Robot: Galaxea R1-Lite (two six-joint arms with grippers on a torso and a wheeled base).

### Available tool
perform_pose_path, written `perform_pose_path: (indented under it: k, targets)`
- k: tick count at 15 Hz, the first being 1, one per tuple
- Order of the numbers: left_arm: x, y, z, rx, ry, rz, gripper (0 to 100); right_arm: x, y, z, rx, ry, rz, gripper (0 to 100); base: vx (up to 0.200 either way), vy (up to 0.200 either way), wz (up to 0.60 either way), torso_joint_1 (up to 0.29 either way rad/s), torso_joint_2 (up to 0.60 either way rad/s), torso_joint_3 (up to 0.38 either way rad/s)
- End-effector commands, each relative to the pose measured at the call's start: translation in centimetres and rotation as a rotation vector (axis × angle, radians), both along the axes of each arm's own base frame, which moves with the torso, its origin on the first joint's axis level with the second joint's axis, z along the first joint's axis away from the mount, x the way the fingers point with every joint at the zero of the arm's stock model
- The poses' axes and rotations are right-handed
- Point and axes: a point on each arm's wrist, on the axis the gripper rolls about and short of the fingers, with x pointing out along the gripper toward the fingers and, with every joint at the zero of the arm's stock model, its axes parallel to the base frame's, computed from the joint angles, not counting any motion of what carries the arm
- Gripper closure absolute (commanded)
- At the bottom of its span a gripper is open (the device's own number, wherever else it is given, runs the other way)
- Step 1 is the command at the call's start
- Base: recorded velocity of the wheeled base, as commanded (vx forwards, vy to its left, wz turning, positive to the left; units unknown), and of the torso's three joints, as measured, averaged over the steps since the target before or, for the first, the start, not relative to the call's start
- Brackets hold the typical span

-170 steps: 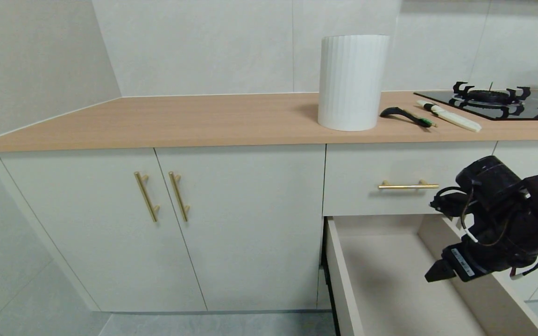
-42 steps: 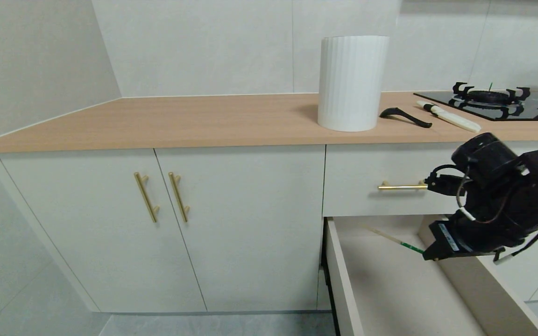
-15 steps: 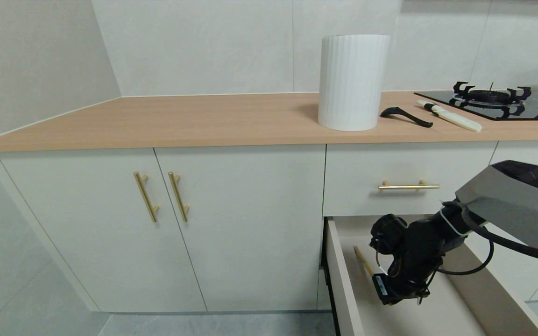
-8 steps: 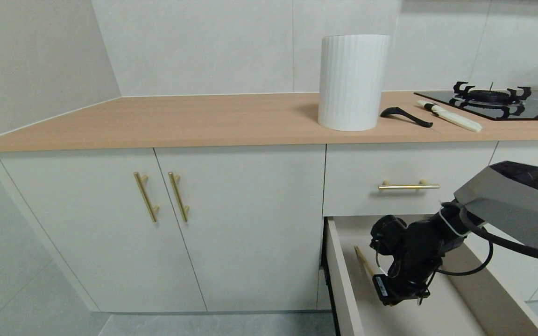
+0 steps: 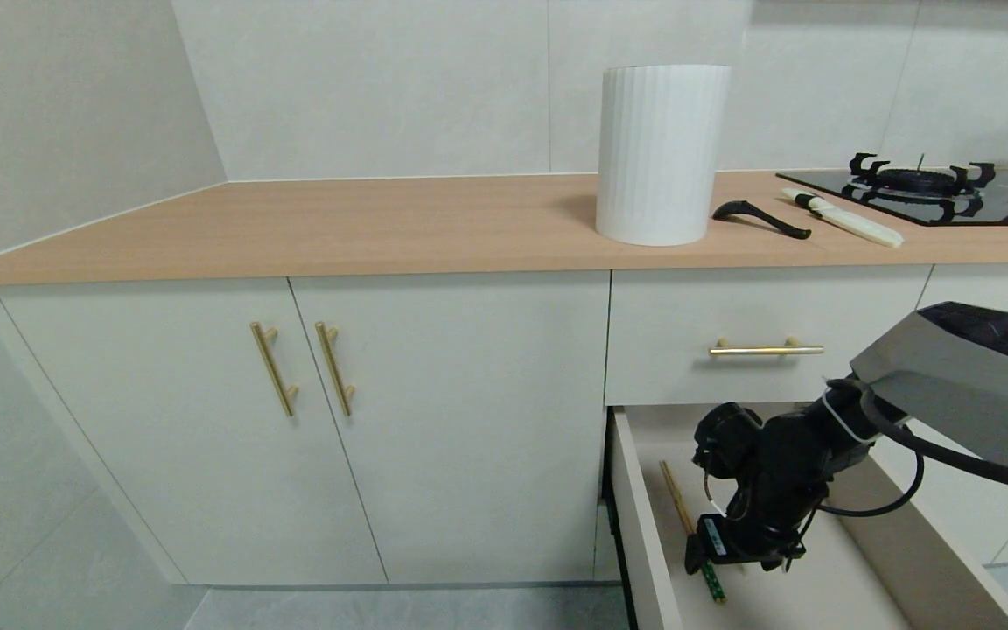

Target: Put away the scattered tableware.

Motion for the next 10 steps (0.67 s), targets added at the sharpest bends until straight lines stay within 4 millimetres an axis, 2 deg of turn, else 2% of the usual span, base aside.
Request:
perform_pose_path:
  k: [1, 3, 4, 7, 8, 9, 10]
  targets:
    - [0.0, 0.0, 0.0, 0.000, 0.000, 0.000, 0, 0.0, 0.0, 0.2, 0.001, -0.004, 0.001, 0, 0.000, 0.000, 0.00, 0.000, 0.00, 0.000]
    - [0.0, 0.0, 0.0, 0.000, 0.001, 0.000, 0, 0.1, -0.2, 1.2, 0.010, -0.027, -0.021, 0, 0.000, 0.000, 0.00, 0.000, 0.00, 0.000]
    - [0.0, 0.0, 0.0, 0.000, 0.000, 0.000, 0, 0.1, -0.6, 2.5, 0.024, -0.056, -0.043, 0, 0.000, 0.000, 0.00, 0.000, 0.00, 0.000]
    - [0.0, 0.0, 0.0, 0.000, 0.001, 0.000, 0, -0.1, -2.7, 7.8, 0.072, -0.189, -0.103, 0, 0.000, 0.000, 0.00, 0.000, 0.00, 0.000]
    - [0.0, 0.0, 0.0, 0.000, 0.000, 0.000, 0, -0.7, -3.8, 10.6, 0.094, -0.262, -0.125, 0, 0.000, 0.000, 0.00, 0.000, 0.00, 0.000]
    - [0.0, 0.0, 0.0, 0.000, 0.000, 0.000, 0, -1.0, -4.2, 11.8, 0.103, -0.298, -0.135, 0, 0.000, 0.000, 0.00, 0.000, 0.00, 0.000]
    - [0.0, 0.0, 0.0, 0.000, 0.001, 0.000, 0, -1.8, -5.2, 14.4, 0.121, -0.369, -0.154, 0, 0.000, 0.000, 0.00, 0.000, 0.00, 0.000]
